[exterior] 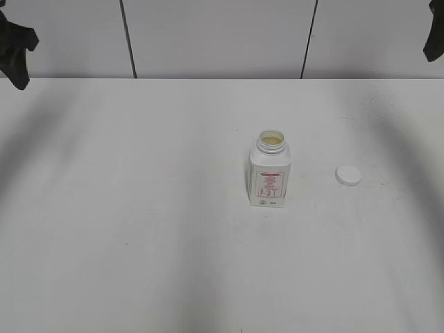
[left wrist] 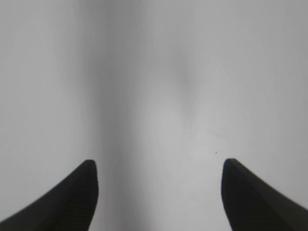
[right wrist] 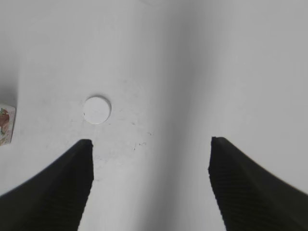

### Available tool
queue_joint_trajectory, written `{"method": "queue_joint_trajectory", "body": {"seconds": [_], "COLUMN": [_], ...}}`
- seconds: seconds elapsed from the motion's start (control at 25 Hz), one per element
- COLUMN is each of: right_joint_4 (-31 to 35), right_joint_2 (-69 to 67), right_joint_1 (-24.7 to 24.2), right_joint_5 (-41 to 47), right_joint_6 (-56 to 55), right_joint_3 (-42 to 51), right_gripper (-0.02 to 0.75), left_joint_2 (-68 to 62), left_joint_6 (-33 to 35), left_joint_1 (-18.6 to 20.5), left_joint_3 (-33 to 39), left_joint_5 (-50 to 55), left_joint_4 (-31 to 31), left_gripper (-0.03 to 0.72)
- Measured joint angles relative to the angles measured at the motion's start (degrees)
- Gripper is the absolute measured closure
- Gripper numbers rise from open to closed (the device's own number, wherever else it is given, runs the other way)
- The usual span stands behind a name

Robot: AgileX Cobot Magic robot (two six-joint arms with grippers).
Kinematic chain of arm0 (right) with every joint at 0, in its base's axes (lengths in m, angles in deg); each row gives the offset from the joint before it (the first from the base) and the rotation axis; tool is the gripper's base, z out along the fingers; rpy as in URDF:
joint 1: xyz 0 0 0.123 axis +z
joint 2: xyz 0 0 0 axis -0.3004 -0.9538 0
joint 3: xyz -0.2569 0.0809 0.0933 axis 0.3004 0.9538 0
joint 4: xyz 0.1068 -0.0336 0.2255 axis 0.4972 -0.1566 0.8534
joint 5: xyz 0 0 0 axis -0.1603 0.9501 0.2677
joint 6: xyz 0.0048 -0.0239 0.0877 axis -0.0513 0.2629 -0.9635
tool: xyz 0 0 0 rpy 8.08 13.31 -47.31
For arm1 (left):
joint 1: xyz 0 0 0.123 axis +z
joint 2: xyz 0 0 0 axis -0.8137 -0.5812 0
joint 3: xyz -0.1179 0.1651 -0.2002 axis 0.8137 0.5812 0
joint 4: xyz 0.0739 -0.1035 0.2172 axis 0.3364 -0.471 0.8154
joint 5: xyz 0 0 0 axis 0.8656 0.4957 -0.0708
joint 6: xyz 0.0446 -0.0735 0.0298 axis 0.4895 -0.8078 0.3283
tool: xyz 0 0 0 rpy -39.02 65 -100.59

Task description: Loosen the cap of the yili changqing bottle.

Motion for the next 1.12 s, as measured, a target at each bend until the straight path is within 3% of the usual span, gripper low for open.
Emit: {"method": "queue_joint_trajectory", "body": {"seconds": [0.32, 0.76, 1.12], "right_joint_4": [0.97, 1.01, 3.00], "right_joint_2": [8.46, 26.64, 40.06], "right_joint_1": [0.00, 0.00, 0.00], "right_joint_5": [0.05, 0.22, 0.29], "right_joint_6": [0.13, 0.13, -0.07], "right_joint_3": [5.43, 26.34, 38.65], "right_gripper": [0.150, 0.166, 0.181], "left_joint_2": [10.81, 34.36, 54.25], "left_joint_6": [0.00, 0.00, 0.00], "left_joint_1": [0.14, 0.14, 0.14], "left_joint_3": [12.60, 33.10, 43.55], "left_joint_5": [-0.03, 0.08, 0.24], "left_joint_4": [-0.34, -4.44, -6.46], "left_gripper": [0.197, 0.197, 0.197]}}
